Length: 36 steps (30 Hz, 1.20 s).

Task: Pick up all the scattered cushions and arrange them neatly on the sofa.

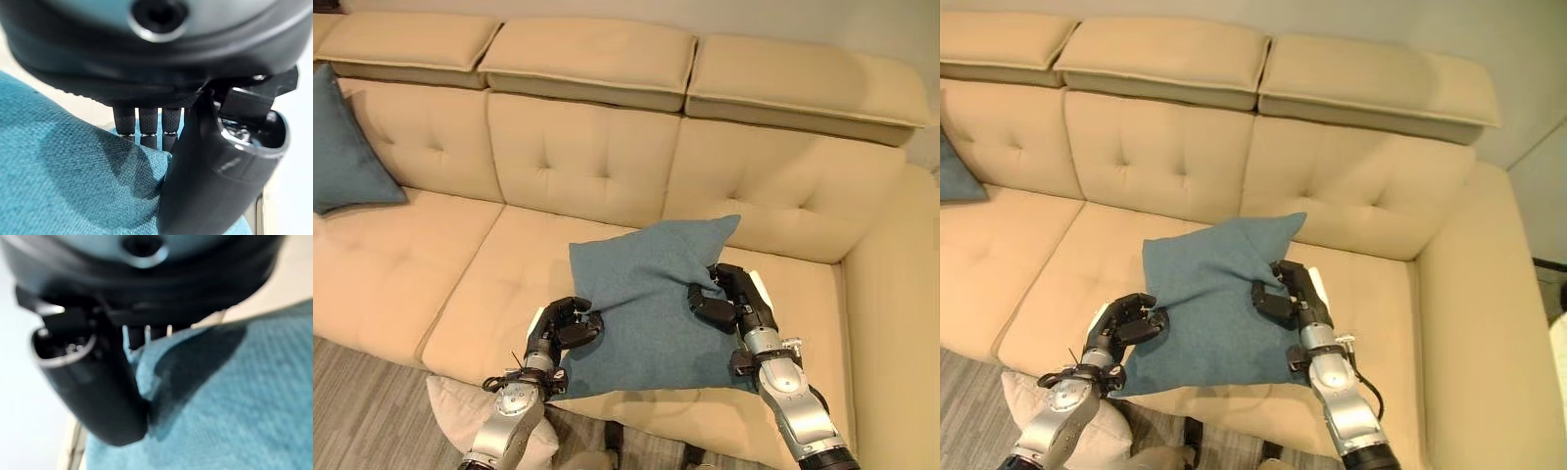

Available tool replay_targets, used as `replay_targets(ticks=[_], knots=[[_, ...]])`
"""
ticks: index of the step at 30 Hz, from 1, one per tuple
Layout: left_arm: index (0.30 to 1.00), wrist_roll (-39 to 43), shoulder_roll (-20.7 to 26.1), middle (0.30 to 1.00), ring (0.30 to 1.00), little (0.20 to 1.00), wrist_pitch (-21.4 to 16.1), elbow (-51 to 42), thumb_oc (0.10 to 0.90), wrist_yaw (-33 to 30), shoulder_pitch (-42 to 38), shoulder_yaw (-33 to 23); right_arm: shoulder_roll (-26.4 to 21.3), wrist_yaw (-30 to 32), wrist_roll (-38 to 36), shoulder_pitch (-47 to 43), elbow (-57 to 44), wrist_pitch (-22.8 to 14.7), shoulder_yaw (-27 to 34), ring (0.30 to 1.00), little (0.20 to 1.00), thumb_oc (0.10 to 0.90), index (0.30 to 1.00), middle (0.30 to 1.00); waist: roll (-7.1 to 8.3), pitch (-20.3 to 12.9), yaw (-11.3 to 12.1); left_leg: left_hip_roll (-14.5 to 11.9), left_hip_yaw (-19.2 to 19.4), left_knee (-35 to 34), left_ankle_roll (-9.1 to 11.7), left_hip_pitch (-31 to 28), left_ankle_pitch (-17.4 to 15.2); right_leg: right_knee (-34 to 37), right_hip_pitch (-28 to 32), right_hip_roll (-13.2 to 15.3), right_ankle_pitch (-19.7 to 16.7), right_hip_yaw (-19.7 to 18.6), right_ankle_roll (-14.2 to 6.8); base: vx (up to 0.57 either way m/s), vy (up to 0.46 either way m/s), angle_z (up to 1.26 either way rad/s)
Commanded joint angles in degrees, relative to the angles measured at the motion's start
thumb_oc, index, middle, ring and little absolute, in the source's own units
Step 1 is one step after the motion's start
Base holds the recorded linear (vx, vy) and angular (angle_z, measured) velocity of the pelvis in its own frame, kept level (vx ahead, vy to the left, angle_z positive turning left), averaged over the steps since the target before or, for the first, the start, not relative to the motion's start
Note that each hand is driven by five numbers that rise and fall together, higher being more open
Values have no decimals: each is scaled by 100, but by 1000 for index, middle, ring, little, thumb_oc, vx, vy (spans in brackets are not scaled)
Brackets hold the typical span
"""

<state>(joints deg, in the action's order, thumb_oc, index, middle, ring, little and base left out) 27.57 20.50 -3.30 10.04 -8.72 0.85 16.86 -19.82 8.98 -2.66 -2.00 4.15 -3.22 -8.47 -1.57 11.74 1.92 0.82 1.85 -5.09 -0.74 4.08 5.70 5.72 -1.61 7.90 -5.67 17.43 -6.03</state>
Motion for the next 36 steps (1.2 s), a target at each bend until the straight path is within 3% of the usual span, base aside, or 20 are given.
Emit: replay_targets(ticks=[1, 7, 10, 16, 22, 25, 26, 27, 28, 32, 36], knots=[[300, -204, -286, 300, 300, 300, -1146, -904, 400, -165, -1238, -8, -252, 362, 250, -423, -546, -839, 47, 300, 300, 400, 300, 300, -268, -568, 8, -419, -116, 9, 491, 248, -447, -72, -94, -4, 674, 161, -164, -66, -16, -7], [300, -258, -281, 300, 300, 300, -1371, -475, 400, -618, -2332, 197, -373, 859, 368, -1576, -160, -948, -257, 300, 300, 400, 300, 300, -319, -471, -32, -466, -58, 9, 528, 750, -345, -72, -703, -68, 581, -25, -193, -92, -5, -9], [300, -226, -202, 300, 300, 300, -1533, 54, 400, -1017, -3521, 469, -313, 1237, 353, -2650, 162, -999, -588, 300, 300, 400, 300, 300, -353, -384, -62, -465, -46, 9, 582, 1090, -231, -72, -1069, -97, 478, -127, -194, -108, 7, -14], [300, -357, 471, 300, 300, 300, -1813, 1008, 400, -1602, -5940, 928, -542, 1931, 592, -4817, 793, -1100, -1099, 300, 300, 400, 300, 300, -392, -241, -111, -454, -35, 9, 668, 1614, -69, -72, -1598, -135, 333, -235, -217, -47, 7, -1], [300, -900, 636, 300, 300, 300, -1995, 1062, 400, -2276, -7470, 1266, -764, 3014, 1809, -5975, 813, -1028, -1305, 300, 300, 400, 300, 300, -397, -67, -107, -453, -42, 9, 718, 1915, 34, -72, -1896, -120, 255, -297, -237, -20, 3, 0], [300, -980, 527, 300, 300, 300, -1938, 1434, 400, -2424, -8192, 1579, -991, 3431, 2402, -6446, 1146, -670, -1442, 300, 300, 400, 300, 300, -382, 23, -139, -445, -52, 9, 747, 2081, 91, -72, -2052, -139, 214, -323, -243, -38, -10, 5], [526, -930, 428, 526, 526, 526, -1861, 1798, 551, -2405, -8559, 1743, -961, 3537, 2412, -6618, 1427, -509, -1458, 300, 300, 400, 300, 300, -390, 76, -156, -439, -49, 9, 747, 2164, 147, -72, -2127, -134, 167, -315, -242, -59, -5, 6], [900, -865, 341, 900, 900, 900, -1812, 2147, 800, -2405, -8843, 1848, -867, 3578, 2342, -6735, 1703, -388, -1461, 592, 592, 595, 592, 592, -395, 118, -170, -450, -41, 9, 758, 2184, 134, -72, -2140, -144, 179, -316, -243, -85, 2, 4], [900, -609, 168, 900, 900, 900, -1766, 2597, 800, -2398, -9101, 1855, -737, 3564, 2107, -6932, 2277, -139, -1543, 900, 900, 800, 900, 900, -399, 207, -202, -451, -27, 9, 753, 2246, 157, -72, -2194, -146, 137, -308, -244, -68, -6, 0], [900, -91, -87, 900, 900, 900, -1830, 2993, 800, -2263, -9169, 1818, -564, 3544, 1665, -7296, 3150, 14, -1702, 900, 900, 800, 900, 900, -397, 329, -213, -445, -26, 9, 754, 2308, 184, -72, -2254, -153, 93, -295, -249, -25, -3, -1], [900, 204, -191, 900, 900, 900, -1737, 2936, 800, -1992, -8579, 1712, -696, 3240, 1389, -7556, 3592, 147, -2016, 900, 900, 800, 900, 900, -335, 436, -217, -445, -19, 9, 777, 2367, 217, -72, -2313, -159, 73, -300, -244, 0, 0, 0]])
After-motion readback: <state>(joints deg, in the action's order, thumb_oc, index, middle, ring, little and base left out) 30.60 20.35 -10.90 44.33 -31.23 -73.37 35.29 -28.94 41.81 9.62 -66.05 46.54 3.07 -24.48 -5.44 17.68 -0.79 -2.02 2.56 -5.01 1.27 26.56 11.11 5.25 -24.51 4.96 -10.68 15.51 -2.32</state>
